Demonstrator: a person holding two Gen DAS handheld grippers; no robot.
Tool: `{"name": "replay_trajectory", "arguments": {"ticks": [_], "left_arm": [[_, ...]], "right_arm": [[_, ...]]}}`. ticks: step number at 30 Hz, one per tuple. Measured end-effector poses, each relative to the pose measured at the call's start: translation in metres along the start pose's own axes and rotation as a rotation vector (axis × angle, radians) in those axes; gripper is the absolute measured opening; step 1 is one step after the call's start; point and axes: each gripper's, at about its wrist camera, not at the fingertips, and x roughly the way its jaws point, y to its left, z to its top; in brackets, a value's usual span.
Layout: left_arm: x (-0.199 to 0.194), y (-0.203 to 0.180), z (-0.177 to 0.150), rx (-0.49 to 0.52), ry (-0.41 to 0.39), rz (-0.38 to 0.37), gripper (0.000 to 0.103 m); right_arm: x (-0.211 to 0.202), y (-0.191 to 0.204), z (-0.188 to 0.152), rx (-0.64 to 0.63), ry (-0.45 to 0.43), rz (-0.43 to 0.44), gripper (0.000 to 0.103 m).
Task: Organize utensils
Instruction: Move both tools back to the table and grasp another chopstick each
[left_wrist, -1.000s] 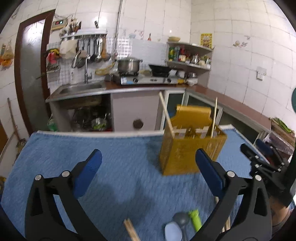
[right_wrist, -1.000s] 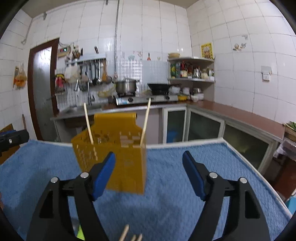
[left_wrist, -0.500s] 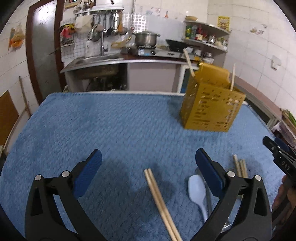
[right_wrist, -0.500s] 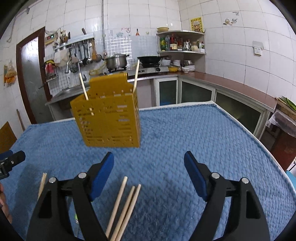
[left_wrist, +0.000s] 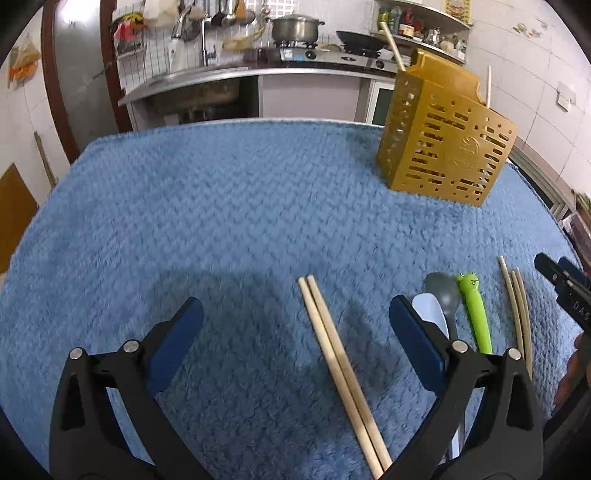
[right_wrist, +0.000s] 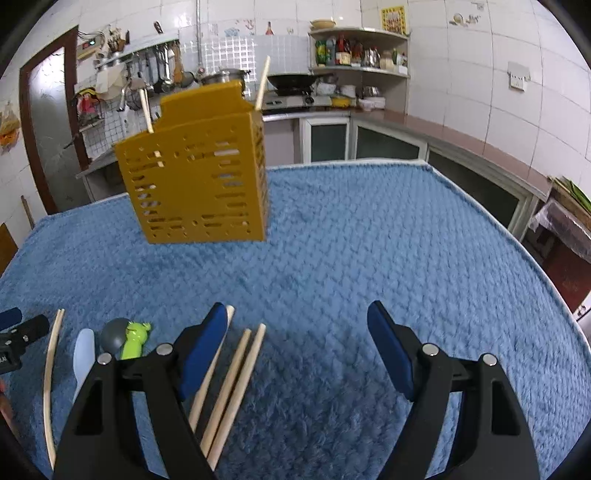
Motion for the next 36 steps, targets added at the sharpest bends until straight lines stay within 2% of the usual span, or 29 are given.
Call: {"name": "replay_trajectory", "arguments": {"ticks": [2, 4, 6, 8, 10, 12, 15, 16, 20, 24, 31, 36], "left_arm": [[0.001, 0.004, 0.001, -0.030, 0.027, -0.014, 0.090], [0.001, 0.005, 0.000, -0.043, 0.038, -0.024, 0.079], [-0.001, 0.004, 0.000, -0.045, 0.041, -0.027, 0.074], [-0.002, 0.002, -0.001, -0.033, 0.049, -0.031, 0.064], [-0.002, 0.000, -0.002, -0.023, 0.061, -0.032, 0.049], [0.000, 0.000, -0.003, -0.025, 0.080, -0.040, 0.041], [0.006, 0.000, -0.004, -0.026, 0.112, -0.045, 0.025], [0.007, 0.001, -0.005, -0.030, 0.119, -0.045, 0.023], [0.010, 0.004, -0.005, -0.037, 0.131, -0.055, 0.022], [0.010, 0.003, -0.006, -0.035, 0.132, -0.056, 0.020], [0.017, -0.006, -0.003, 0.002, 0.163, -0.051, 0.022], [0.022, -0.013, 0.001, 0.028, 0.172, -0.014, 0.022]], "right_arm": [[0.002, -0.001, -0.001, 0.007, 0.030, 0.005, 0.077], [0.005, 0.001, -0.004, -0.002, 0.058, -0.005, 0.077], [0.007, 0.003, -0.006, -0.013, 0.080, -0.016, 0.077], [0.010, 0.002, -0.009, -0.012, 0.104, -0.017, 0.076], [0.013, 0.001, -0.011, -0.010, 0.121, -0.031, 0.076], [0.014, 0.000, -0.011, -0.003, 0.133, -0.027, 0.066], [0.017, 0.000, -0.012, -0.003, 0.150, -0.014, 0.059], [0.017, 0.000, -0.012, -0.004, 0.149, -0.010, 0.058], [0.018, 0.002, -0.015, 0.005, 0.170, 0.031, 0.053], [0.017, 0.006, -0.016, -0.005, 0.176, 0.036, 0.048], [0.019, 0.014, -0.017, -0.041, 0.203, 0.020, 0.048], [0.023, 0.014, -0.012, -0.053, 0.229, 0.021, 0.048]]}}
